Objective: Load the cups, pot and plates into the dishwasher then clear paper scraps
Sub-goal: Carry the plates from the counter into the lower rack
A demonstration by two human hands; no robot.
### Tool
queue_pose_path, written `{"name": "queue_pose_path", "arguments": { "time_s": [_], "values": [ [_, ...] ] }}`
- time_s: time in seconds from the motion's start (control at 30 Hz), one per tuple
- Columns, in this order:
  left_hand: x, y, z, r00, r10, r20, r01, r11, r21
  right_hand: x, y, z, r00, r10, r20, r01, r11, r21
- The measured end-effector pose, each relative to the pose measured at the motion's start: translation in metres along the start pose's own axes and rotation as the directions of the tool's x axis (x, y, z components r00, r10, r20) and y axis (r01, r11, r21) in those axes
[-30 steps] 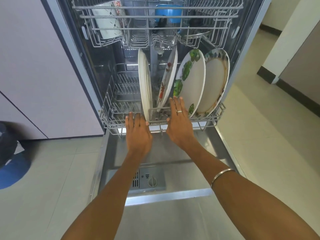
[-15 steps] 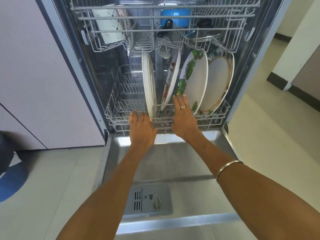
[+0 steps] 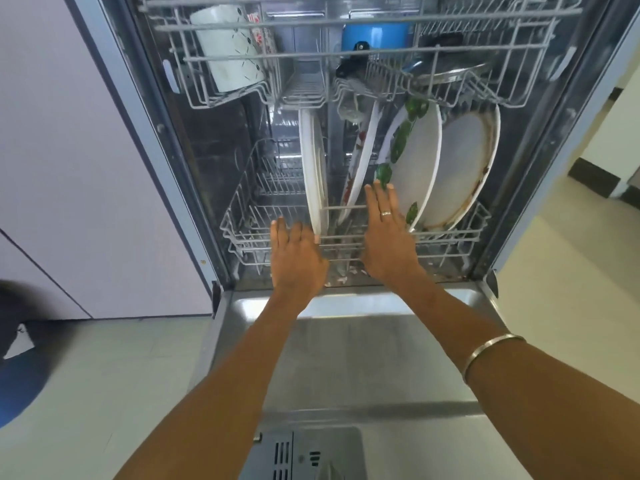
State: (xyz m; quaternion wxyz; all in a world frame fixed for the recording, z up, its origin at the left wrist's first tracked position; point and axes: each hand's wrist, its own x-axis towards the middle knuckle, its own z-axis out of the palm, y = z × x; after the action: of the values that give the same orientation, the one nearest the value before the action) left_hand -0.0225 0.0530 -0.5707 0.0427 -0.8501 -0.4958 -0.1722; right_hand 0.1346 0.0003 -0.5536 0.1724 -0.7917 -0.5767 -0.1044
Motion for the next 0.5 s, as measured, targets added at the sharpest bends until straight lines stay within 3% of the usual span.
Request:
{"name": "queue_pose_path", "arguments": {
  "time_s": [0.23, 0.5],
  "values": [
    [0.0017, -0.0051, 0.0016, 0.999, 0.047, 0.008, -0.048, 0.995, 0.086, -0.0007, 0.0001, 0.0036, 0.999, -0.013, -0.031, 0.013, 1.0, 0.012],
    [0.0021, -0.007, 0.0061, 0.998, 0.057, -0.016, -0.056, 0.997, 0.059, -0.0021, 0.0005, 0.0015, 0.999, -0.015, -0.031, 0.015, 1.0, 0.017]
  ]
}}
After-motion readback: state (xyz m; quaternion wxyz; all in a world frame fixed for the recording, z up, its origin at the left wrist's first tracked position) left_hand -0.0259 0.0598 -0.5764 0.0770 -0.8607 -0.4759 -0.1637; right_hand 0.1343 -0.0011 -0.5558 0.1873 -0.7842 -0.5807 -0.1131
